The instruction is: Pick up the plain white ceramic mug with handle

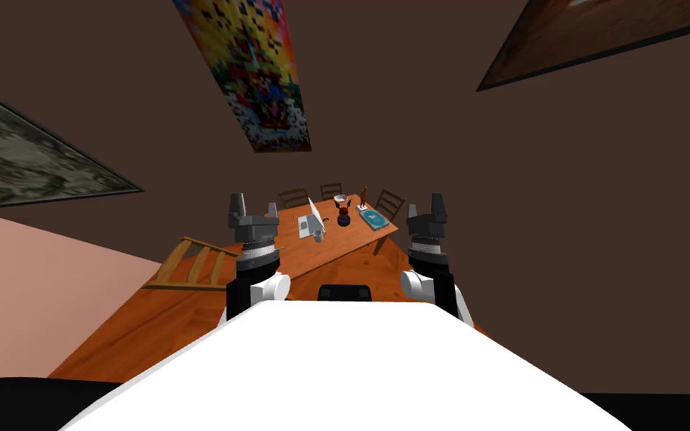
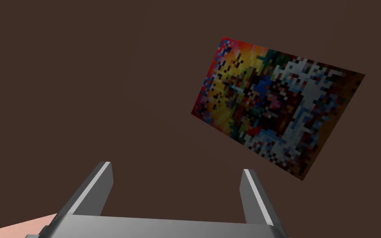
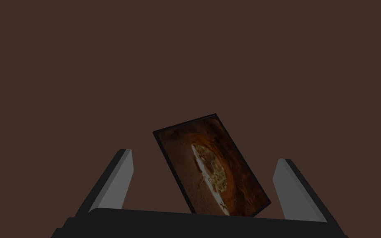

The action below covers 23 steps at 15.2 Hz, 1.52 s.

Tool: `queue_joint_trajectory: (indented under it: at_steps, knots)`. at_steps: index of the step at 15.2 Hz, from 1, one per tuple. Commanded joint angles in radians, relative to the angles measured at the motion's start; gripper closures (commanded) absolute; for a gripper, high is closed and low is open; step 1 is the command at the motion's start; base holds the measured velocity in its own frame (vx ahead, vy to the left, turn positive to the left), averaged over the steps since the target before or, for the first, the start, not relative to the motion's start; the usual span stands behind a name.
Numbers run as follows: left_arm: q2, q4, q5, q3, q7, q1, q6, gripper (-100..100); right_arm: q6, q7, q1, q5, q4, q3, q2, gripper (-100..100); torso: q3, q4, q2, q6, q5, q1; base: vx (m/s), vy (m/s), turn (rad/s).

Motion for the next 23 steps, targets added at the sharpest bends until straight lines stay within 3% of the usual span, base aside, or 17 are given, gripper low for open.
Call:
queue_joint_trajectory:
  at_steps: [1, 5, 6, 8, 9, 10, 13, 14, 15, 16, 18, 19, 21, 22, 23]
  knots:
    - [0.042, 0.011, 0.002, 0.007, 0.011, -0.005, 0.014, -100, 0.0, 0.0, 0.0, 0.0, 0.0, 0.0, 0.0, 0, 0.0, 0.0, 0.0, 0.0, 0.0, 0.0, -0.032, -0.017, -0.031]
    - [0.125, 0.054, 0.008, 0.036, 0.056, -0.026, 0.071, -100, 0.0, 0.0, 0.0, 0.0, 0.0, 0.0, 0.0, 0, 0.003, 0.001, 0.005, 0.0, 0.0, -0.002, -0.069, -0.034, -0.066]
    - [0.13, 0.054, 0.008, 0.036, 0.056, -0.026, 0.071, -100, 0.0, 0.0, 0.0, 0.0, 0.0, 0.0, 0.0, 0, 0.003, 0.001, 0.005, 0.0, 0.0, -0.002, -0.056, -0.029, -0.083]
    - [0.181, 0.098, 0.015, 0.066, 0.103, -0.047, 0.125, -100, 0.0, 0.0, 0.0, 0.0, 0.0, 0.0, 0.0, 0, 0.002, 0.001, 0.004, 0.0, 0.0, -0.002, -0.045, -0.025, -0.116]
    - [0.182, 0.098, 0.015, 0.066, 0.103, -0.047, 0.129, -100, 0.0, 0.0, 0.0, 0.0, 0.0, 0.0, 0.0, 0, 0.002, 0.001, 0.004, 0.001, 0.0, -0.001, -0.043, -0.02, -0.112]
    - [0.206, 0.125, 0.02, 0.083, 0.13, -0.06, 0.164, -100, 0.0, 0.0, 0.0, 0.0, 0.0, 0.0, 0.0, 0, 0.002, 0.001, 0.003, 0.0, 0.0, -0.001, -0.04, -0.02, -0.11]
    - [0.228, 0.154, 0.024, 0.103, 0.16, -0.074, 0.202, -100, 0.0, 0.0, 0.0, 0.0, 0.0, 0.0, 0.0, 0, 0.001, 0.001, 0.003, 0.0, 0.0, -0.001, -0.03, -0.02, -0.1]
    - [0.249, 0.186, 0.029, 0.124, 0.193, -0.089, 0.233, -100, 0.0, 0.0, 0.0, 0.0, 0.0, 0.0, 0.0, 0, 0.001, 0.0, 0.002, 0.0, 0.0, -0.001, -0.025, -0.021, -0.157]
    - [0.249, 0.186, 0.029, 0.124, 0.193, -0.089, 0.243, -100, 0.0, 0.0, 0.0, 0.0, 0.0, 0.0, 0.0, 0, 0.001, 0.0, 0.002, 0.001, 0.0, -0.001, -0.023, -0.016, -0.126]
    - [0.269, 0.219, 0.035, 0.146, 0.228, -0.105, 0.273, -100, 0.0, 0.0, 0.0, 0.0, 0.0, 0.0, 0.0, 0, 0.001, 0.0, 0.002, 0.0, 0.0, -0.001, -0.023, -0.018, -0.152]
    - [0.269, 0.219, 0.035, 0.146, 0.228, -0.105, 0.287, -100, 0.0, 0.0, 0.0, 0.0, 0.0, 0.0, 0.0, 0, 0.001, 0.0, 0.002, 0.0, 0.0, 0.0, -0.017, -0.011, -0.07]
    - [0.288, 0.255, 0.04, 0.17, 0.265, -0.123, 0.312, -100, 0.0, 0.0, 0.0, 0.0, 0.0, 0.0, 0.0, 0, 0.001, 0.0, 0.001, 0.0, 0.0, 0.0, -0.013, -0.01, -0.099]
    - [0.288, 0.255, 0.04, 0.17, 0.265, -0.123, 0.333, -100, 0.0, 0.0, 0.0, 0.0, 0.0, 0.0, 0.0, 0, 0.001, 0.0, 0.001, 0.0, 0.0, 0.0, -0.013, -0.008, -0.089]
    - [0.306, 0.293, 0.047, 0.194, 0.303, -0.141, 0.367, -100, 0.0, 0.0, 0.0, 0.0, 0.0, 0.0, 0.0, 0, 0.001, 0.0, 0.001, 0.0, 0.0, 0.0, -0.01, -0.01, -0.11]
    - [0.306, 0.293, 0.047, 0.194, 0.303, -0.141, 0.378, -100, 0.0, 0.0, 0.0, 0.0, 0.0, 0.0, 0.0, 0, 0.0, 0.0, 0.001, 0.0, 0.0, 0.0, -0.011, -0.011, -0.12]
